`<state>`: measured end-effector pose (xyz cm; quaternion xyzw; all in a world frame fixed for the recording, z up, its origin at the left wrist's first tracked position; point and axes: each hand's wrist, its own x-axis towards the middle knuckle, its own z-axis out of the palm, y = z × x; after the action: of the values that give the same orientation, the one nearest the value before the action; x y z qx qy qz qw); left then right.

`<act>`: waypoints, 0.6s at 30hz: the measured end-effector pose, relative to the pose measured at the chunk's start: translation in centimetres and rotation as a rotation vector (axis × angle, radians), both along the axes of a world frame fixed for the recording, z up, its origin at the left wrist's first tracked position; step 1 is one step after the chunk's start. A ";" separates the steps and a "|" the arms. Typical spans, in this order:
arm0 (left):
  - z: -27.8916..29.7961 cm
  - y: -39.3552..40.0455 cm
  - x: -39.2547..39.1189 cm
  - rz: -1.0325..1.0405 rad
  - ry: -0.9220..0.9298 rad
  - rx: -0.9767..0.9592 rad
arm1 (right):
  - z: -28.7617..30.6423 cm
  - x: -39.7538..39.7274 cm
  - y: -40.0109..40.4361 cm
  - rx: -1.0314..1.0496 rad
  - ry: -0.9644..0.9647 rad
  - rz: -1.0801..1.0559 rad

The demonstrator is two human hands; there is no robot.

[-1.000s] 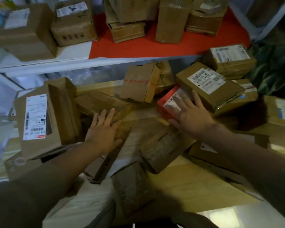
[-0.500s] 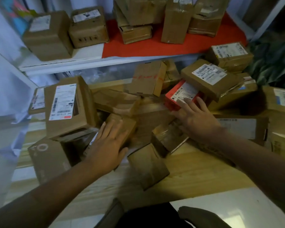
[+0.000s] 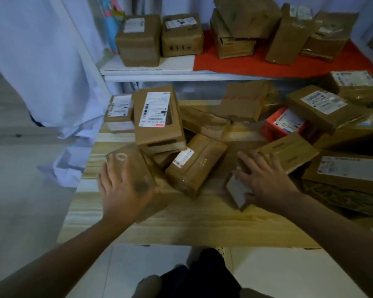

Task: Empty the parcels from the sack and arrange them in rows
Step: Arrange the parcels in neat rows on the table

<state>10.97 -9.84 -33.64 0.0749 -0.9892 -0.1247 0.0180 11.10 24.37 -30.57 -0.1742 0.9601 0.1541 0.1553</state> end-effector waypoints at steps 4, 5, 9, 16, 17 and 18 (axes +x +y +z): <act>-0.3 -0.3 0.5 0.221 -0.168 0.220 | -0.2 0.4 -3.9 -0.127 0.068 0.030; -0.4 0.2 0.1 0.233 -0.179 0.245 | -0.4 0.5 -5.1 -0.175 0.133 0.058; -0.8 1.9 -2.4 0.354 -0.277 0.384 | -1.5 0.2 -9.9 -0.346 0.220 0.092; -3.0 -0.7 -2.3 0.451 -0.417 0.410 | -2.1 -2.0 -13.5 -0.545 0.200 0.001; -3.0 -1.3 -1.9 0.437 -0.420 0.367 | -2.4 -2.4 -13.7 -0.586 0.190 -0.019; -3.0 -2.2 -1.5 0.430 -0.406 0.336 | -2.6 -2.8 -13.9 -0.623 0.170 -0.039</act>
<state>9.46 -12.06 -36.67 0.3071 -0.8998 -0.2618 -0.1658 8.26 10.45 -33.19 -0.1813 0.9738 -0.1364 0.0165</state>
